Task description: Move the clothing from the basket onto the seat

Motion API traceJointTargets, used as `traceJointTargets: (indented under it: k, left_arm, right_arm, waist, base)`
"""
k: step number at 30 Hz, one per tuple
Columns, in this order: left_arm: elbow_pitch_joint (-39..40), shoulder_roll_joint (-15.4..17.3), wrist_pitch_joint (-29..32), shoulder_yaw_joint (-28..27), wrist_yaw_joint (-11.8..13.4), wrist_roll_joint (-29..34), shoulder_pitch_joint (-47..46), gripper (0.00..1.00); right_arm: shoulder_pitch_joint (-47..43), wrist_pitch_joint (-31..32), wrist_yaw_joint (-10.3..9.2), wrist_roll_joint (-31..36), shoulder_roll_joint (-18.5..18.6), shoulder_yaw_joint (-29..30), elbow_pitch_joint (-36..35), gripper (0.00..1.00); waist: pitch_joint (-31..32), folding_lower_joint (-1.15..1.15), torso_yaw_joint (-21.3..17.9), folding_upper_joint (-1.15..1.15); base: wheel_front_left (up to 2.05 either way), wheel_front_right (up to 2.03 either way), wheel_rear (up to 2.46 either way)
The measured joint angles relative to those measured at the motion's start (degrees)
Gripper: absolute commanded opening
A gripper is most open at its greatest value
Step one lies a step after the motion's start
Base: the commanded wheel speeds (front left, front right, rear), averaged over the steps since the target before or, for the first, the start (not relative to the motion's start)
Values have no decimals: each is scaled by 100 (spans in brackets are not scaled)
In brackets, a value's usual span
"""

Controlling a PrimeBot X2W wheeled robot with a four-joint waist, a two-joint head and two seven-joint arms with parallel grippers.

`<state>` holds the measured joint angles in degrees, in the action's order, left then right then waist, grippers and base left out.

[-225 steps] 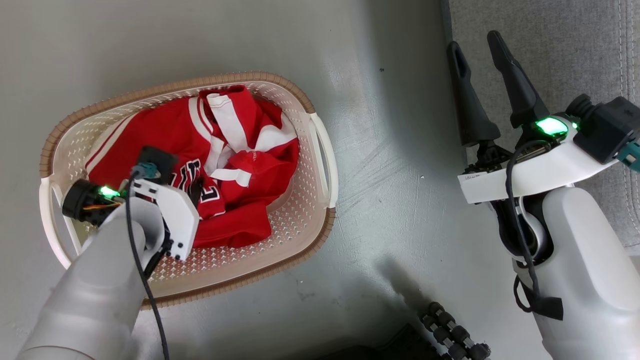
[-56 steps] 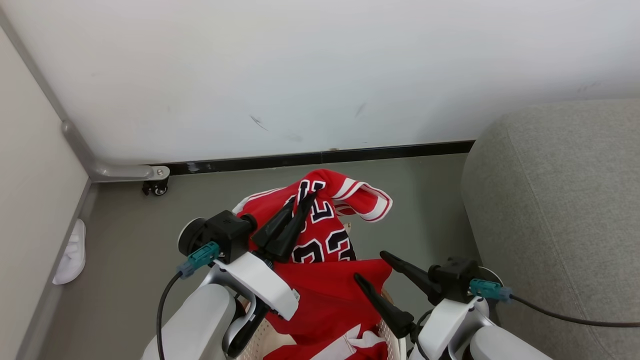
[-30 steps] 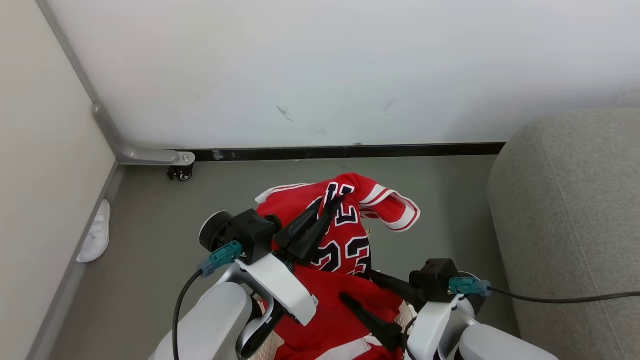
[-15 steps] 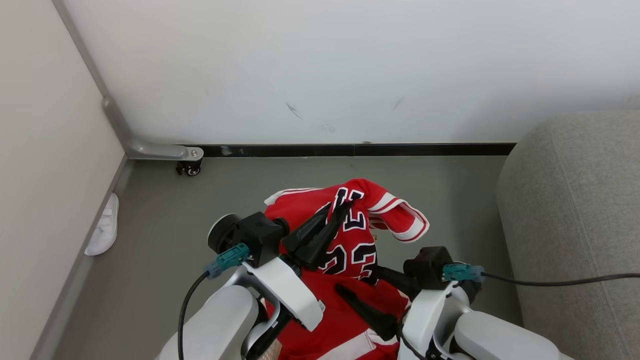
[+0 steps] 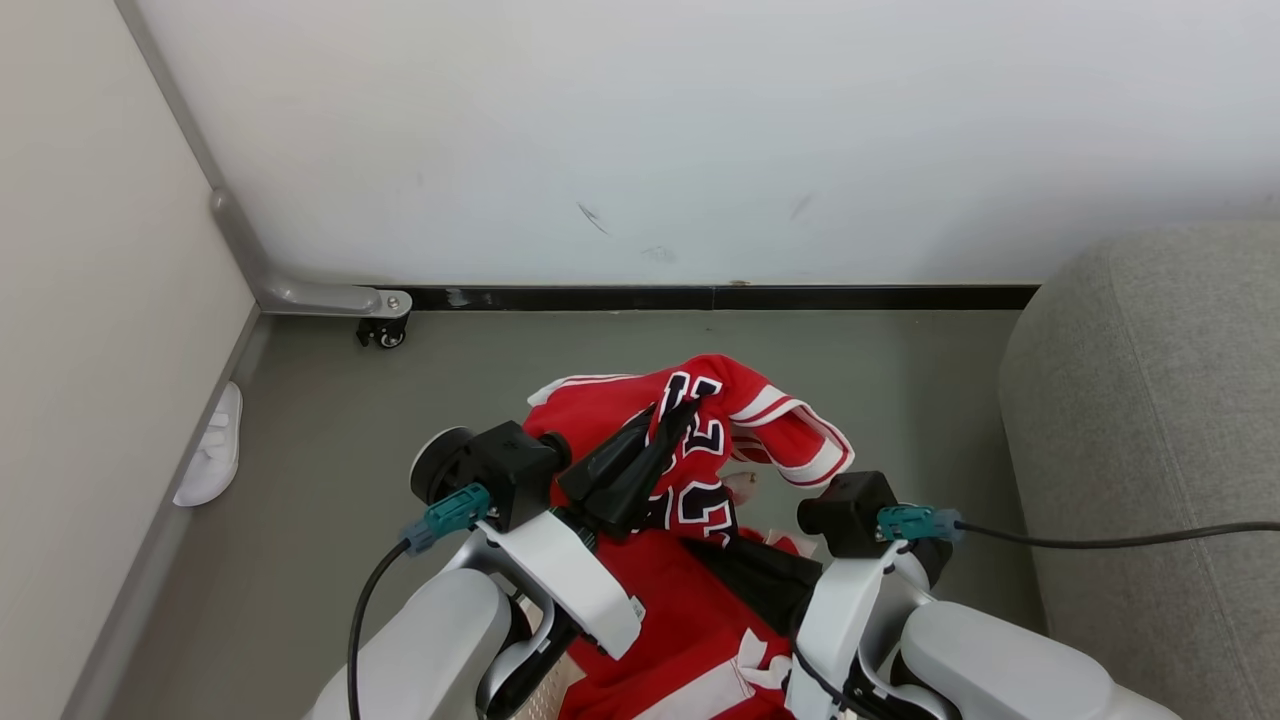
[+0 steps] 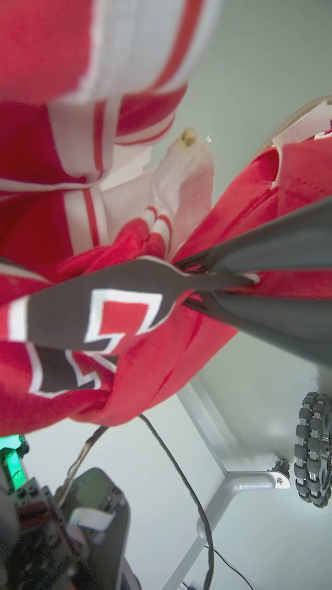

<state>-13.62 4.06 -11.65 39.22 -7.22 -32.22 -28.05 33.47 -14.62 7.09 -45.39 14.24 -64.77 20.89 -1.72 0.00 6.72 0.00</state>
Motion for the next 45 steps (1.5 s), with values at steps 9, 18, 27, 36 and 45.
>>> traceJointTargets:
  k: [9, 18, 27, 36, 45]
  left_arm:
    - [-36, 58, 0, -92, 2, -3, 0, 0]
    - [-94, 141, 1, -160, 21, -46, 1, 0]
    - [-152, 167, 1, -193, 60, -52, 8, 98]
    - [-141, 179, 1, -175, 60, -98, 37, 100]
    - [-76, 202, 0, -102, 60, -102, 119, 100]
  right_arm:
    - [-1, 0, 0, 14, 41, 338, -171, 0]
    - [-26, 0, 0, 168, 90, 557, -388, 0]
    - [-189, 0, 0, 266, 223, 1040, -453, 0]
    - [-551, 1, 0, 603, 328, 1736, -579, 0]
    - [-865, 0, 0, 876, 434, 2229, -713, 0]
  waist:
    - [-2, 0, -49, 0]
    - [-4, 0, -107, 0]
    - [38, 0, -189, 0]
    - [105, 0, -302, 0]
    - [144, 0, -448, 0]
  base:
    - [0, 0, 0]
    - [0, 0, 0]
    - [0, 0, 0]
    - [0, 0, 0]
    - [0, 0, 0]
